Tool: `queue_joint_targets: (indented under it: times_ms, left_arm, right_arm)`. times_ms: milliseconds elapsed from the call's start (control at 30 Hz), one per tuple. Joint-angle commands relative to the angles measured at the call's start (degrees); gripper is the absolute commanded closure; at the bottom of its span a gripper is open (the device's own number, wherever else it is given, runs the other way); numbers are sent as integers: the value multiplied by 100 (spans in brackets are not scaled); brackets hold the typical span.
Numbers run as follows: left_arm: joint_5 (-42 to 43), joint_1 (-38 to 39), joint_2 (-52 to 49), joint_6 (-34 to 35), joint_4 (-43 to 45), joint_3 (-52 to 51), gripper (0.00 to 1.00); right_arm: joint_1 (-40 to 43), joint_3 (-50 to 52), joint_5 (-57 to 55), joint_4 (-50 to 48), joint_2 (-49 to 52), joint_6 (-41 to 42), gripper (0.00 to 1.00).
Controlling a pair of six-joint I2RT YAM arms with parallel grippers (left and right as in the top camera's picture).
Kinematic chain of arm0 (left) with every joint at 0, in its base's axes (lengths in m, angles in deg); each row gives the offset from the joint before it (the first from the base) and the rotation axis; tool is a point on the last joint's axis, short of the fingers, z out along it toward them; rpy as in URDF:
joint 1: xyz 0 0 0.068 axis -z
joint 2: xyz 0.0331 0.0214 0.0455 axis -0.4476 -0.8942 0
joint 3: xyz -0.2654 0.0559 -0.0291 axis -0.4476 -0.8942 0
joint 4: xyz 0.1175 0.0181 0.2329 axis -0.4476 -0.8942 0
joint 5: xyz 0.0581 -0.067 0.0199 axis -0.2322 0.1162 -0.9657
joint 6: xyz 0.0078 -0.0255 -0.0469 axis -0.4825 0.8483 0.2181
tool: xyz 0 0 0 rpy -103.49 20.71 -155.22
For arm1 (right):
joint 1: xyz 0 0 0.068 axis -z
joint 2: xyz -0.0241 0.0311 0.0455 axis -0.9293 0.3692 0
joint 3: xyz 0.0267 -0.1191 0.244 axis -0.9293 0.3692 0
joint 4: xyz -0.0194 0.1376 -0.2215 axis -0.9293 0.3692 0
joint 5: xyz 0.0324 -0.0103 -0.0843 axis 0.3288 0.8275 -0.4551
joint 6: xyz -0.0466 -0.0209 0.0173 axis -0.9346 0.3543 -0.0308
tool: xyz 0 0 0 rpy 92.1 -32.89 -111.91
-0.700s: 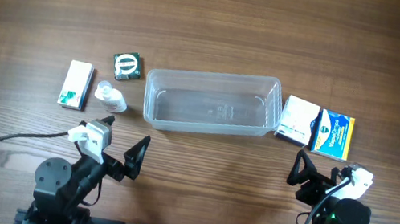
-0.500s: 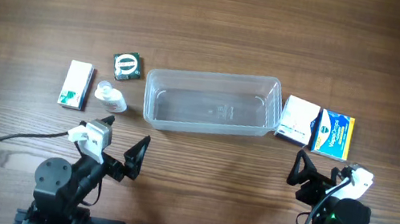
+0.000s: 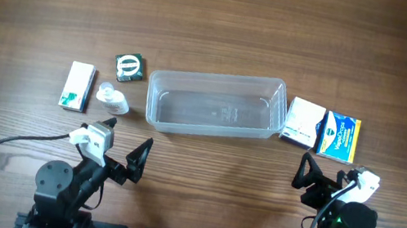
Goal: Pack container
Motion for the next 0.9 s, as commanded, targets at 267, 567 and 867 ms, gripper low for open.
queue_joint_targets:
  times_ms: [267,567,867]
  left_arm:
    - [46,-24,61,-28,13,-46,0]
    - [46,-24,61,-28,13,-46,0]
    - [46,-24,61,-28,13,-46,0]
  right_arm:
    - [26,-361,2374,-2684,20,1088,1]
    - [26,-4282,1530,245,3748,-455,0]
    - [66,-6122,807,1360,7455,-881,0]
